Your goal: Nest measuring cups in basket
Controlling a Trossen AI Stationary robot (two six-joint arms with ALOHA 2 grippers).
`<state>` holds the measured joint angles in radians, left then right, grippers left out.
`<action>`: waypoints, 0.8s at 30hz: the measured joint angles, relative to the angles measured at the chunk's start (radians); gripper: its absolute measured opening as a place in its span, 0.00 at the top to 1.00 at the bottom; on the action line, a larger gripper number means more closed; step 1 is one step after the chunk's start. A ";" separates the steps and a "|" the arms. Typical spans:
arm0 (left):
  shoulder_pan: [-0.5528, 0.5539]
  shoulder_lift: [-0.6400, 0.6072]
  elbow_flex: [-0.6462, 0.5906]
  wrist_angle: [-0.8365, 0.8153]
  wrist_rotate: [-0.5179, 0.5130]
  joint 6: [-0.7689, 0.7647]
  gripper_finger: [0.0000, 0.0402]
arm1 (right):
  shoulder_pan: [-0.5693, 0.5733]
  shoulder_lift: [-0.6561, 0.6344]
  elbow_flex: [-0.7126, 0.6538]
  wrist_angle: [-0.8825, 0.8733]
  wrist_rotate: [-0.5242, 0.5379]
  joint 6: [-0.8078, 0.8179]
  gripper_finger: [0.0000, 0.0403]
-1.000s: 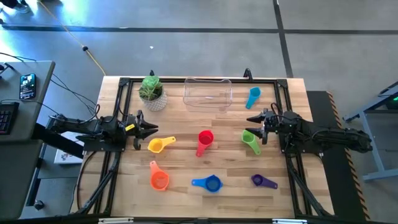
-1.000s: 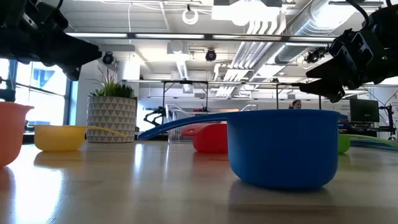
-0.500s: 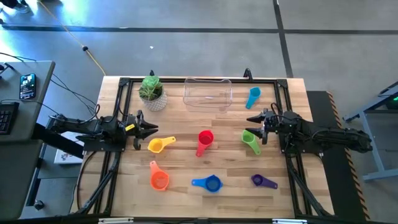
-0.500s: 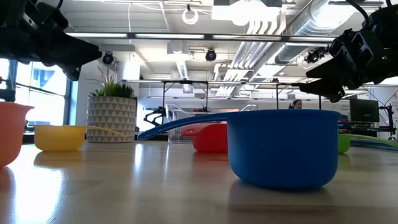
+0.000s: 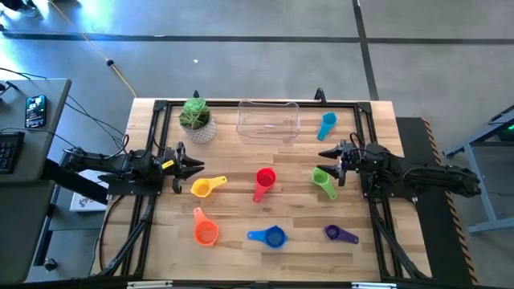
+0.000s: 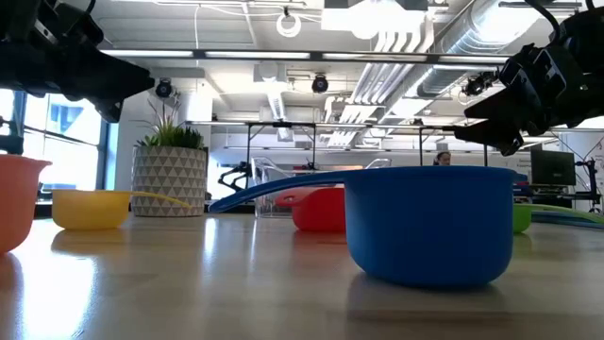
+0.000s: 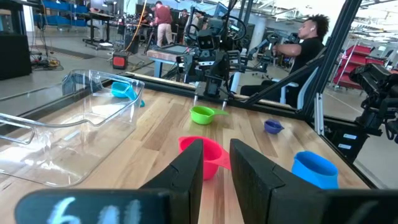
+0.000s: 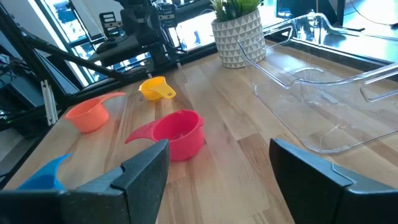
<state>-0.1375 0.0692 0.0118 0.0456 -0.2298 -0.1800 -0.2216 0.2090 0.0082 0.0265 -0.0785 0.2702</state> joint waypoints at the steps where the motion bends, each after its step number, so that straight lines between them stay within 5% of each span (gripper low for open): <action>1: 0.000 0.000 0.000 0.000 0.000 0.000 0.83 | 0.000 0.000 0.000 0.000 0.000 0.001 0.34; 15: 0.000 0.000 0.000 0.000 0.000 -0.008 0.83 | 0.000 0.000 0.000 0.000 0.000 0.001 0.34; 24: 0.000 0.000 0.000 0.000 0.000 -0.156 0.83 | 0.000 0.000 0.000 0.000 0.000 0.001 0.34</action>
<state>-0.1379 0.0690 0.0118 0.0457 -0.2302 -0.3361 -0.2215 0.2089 0.0082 0.0262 -0.0787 0.2711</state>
